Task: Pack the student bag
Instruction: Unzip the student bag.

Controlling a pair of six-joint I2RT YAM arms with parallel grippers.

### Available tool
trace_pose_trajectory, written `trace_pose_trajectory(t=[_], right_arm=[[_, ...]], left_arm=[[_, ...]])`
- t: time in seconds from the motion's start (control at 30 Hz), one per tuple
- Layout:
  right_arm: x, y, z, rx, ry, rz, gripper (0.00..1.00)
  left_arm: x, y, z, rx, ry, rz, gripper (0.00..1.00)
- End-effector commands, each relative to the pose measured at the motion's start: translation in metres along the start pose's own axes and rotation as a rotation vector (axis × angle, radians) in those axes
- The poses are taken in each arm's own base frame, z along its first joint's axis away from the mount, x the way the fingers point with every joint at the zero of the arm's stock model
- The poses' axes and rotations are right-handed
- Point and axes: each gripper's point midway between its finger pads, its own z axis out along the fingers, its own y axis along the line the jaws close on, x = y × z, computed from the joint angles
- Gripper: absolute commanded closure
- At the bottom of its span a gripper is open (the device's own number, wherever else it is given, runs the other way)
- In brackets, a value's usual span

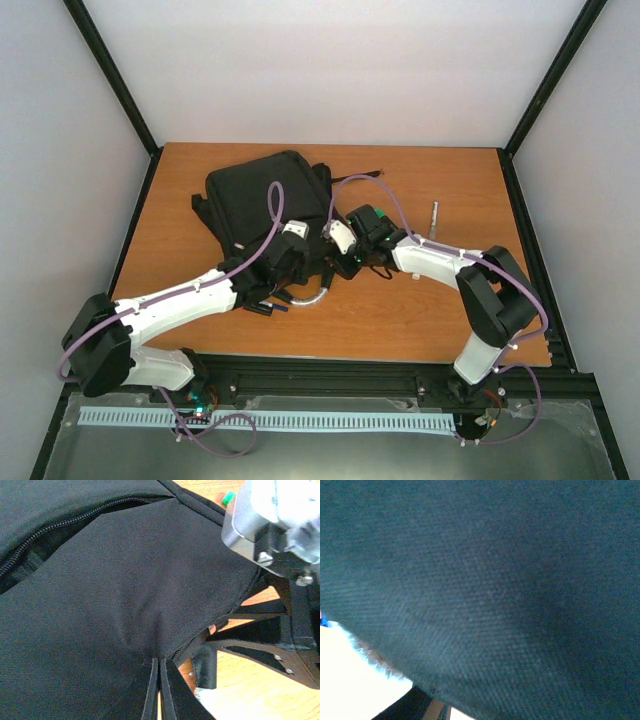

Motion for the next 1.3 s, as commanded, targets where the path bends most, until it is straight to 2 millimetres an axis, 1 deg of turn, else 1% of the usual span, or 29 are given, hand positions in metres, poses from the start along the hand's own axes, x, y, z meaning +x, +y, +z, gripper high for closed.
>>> trace_pose_trajectory(t=[0.0,0.1,0.13,0.23,0.3,0.37,0.53,0.63,0.7,0.73,0.77,0.83,0.87,0.9,0.97,1.07,1.2,1.27], right_arm=[[-0.026,-0.018,0.006,0.099,-0.069,-0.005,0.69],[-0.028,-0.025,0.008,0.154,-0.065,-0.014,0.69],[-0.028,-0.028,0.009,0.185,-0.060,-0.027,0.71],[-0.025,-0.041,0.007,0.276,-0.035,-0.057,0.87],[-0.023,-0.042,0.003,0.289,-0.025,-0.075,0.94],[-0.021,-0.038,-0.005,0.272,-0.030,-0.090,0.97],[-0.012,-0.020,-0.021,0.199,-0.001,-0.147,0.97],[0.000,-0.013,-0.026,0.163,0.036,-0.175,0.97],[0.008,-0.004,-0.028,0.113,0.055,-0.204,0.97],[0.010,-0.001,-0.029,0.096,0.055,-0.208,0.97],[0.013,0.003,-0.030,0.079,0.056,-0.211,0.97],[0.014,0.009,-0.031,0.047,0.051,-0.207,0.97],[0.014,0.010,-0.031,0.040,0.049,-0.201,0.97],[0.014,0.012,-0.031,0.032,0.046,-0.199,0.97],[0.014,0.013,-0.031,0.027,0.042,-0.194,0.97],[0.014,0.014,-0.031,0.027,0.038,-0.193,0.97],[0.015,0.014,-0.031,0.021,0.036,-0.188,0.97],[0.016,0.015,-0.031,0.017,0.037,-0.185,0.97]], left_arm=[[-0.043,-0.028,-0.024,0.124,-0.110,-0.083,0.99],[-0.043,-0.030,-0.024,0.138,-0.109,-0.089,0.99],[-0.043,-0.030,-0.024,0.141,-0.109,-0.090,0.99],[-0.044,-0.029,-0.025,0.135,-0.113,-0.092,0.99],[-0.044,-0.027,-0.025,0.128,-0.116,-0.090,0.99],[-0.043,-0.025,-0.025,0.118,-0.115,-0.083,0.99],[-0.034,-0.019,-0.022,0.086,-0.089,-0.060,0.99],[-0.027,-0.017,-0.020,0.088,-0.082,-0.062,0.99],[-0.022,-0.021,-0.020,0.120,-0.076,-0.043,0.99],[-0.020,-0.024,-0.020,0.139,-0.074,-0.028,0.93],[-0.017,-0.025,-0.019,0.150,-0.067,-0.012,0.80],[-0.013,-0.022,-0.015,0.133,-0.059,0.013,0.44],[-0.011,-0.018,-0.013,0.110,-0.057,0.019,0.37],[-0.011,-0.015,-0.011,0.092,-0.060,0.030,0.33],[-0.008,-0.012,-0.004,0.063,-0.051,0.056,0.29],[-0.006,-0.013,0.007,0.033,-0.032,0.088,0.29],[-0.004,-0.011,0.022,-0.011,-0.019,0.111,0.34],[-0.003,-0.011,0.028,-0.025,-0.019,0.122,0.38]])
